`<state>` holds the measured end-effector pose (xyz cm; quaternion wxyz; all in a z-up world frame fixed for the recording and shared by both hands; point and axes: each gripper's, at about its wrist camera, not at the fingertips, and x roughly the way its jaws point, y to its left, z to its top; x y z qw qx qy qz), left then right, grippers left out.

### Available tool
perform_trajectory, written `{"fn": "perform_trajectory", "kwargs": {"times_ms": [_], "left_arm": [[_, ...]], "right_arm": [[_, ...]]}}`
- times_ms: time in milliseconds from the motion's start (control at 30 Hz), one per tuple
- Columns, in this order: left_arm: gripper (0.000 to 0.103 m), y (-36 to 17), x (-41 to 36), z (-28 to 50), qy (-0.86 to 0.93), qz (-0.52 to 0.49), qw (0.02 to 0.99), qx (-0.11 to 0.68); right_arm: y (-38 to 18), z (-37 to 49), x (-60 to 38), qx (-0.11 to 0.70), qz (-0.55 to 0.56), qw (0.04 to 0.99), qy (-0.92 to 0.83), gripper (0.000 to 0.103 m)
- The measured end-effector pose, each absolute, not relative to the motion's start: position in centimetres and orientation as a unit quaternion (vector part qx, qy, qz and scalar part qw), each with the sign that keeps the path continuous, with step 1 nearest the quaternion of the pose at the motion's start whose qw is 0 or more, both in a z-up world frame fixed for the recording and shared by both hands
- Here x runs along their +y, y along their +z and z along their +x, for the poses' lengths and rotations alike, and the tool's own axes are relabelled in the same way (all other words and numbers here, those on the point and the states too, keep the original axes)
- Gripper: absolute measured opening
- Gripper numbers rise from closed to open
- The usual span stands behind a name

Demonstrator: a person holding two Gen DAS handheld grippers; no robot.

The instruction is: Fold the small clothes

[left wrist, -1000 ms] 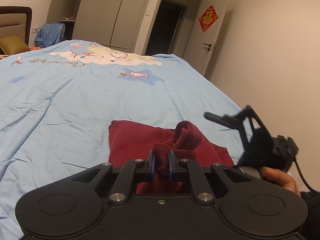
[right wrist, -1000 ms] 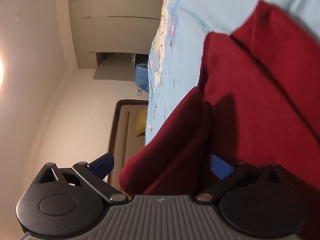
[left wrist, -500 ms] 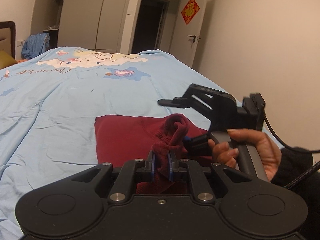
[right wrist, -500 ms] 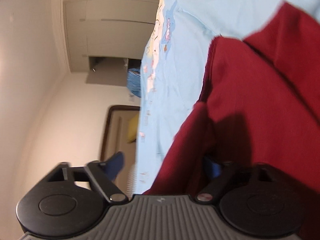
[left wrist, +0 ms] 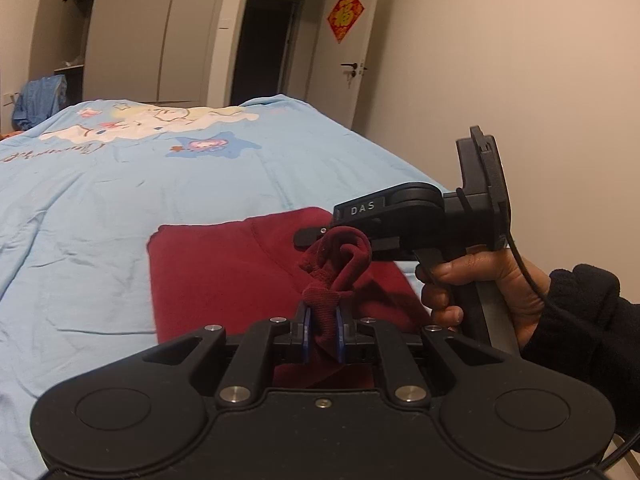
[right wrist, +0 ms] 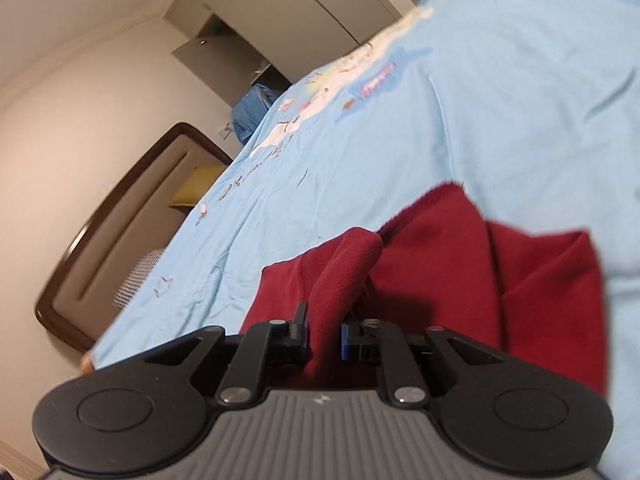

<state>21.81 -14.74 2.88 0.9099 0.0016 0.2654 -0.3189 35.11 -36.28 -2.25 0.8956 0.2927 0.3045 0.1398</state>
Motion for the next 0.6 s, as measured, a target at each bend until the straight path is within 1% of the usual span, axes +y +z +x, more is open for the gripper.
{"fn": "perform_trajectory", "kwargs": {"times_ms": [100,200,333,600], "left_arm": [[0.012,2.8,-16.4,21.8,-0.339,0.005,0.904,0.262],[0.012,2.6,-18.1,22.0,-0.357,0.010,0.897,0.260],[0.012,2.0,-20.0,22.3,-0.376,0.021,0.888,0.265],[0.012,0.8,-21.5,23.3,-0.387,0.041,0.877,0.282]], "right_arm": [[-0.7,34.0,-36.5,0.295,0.234,0.917,0.130,0.016],[0.7,32.8,-37.9,0.290,0.201,0.928,0.120,0.016],[1.7,30.4,-39.6,0.293,0.187,0.932,0.106,0.016],[0.2,29.6,-40.0,0.302,0.185,0.931,0.087,0.015]]}}
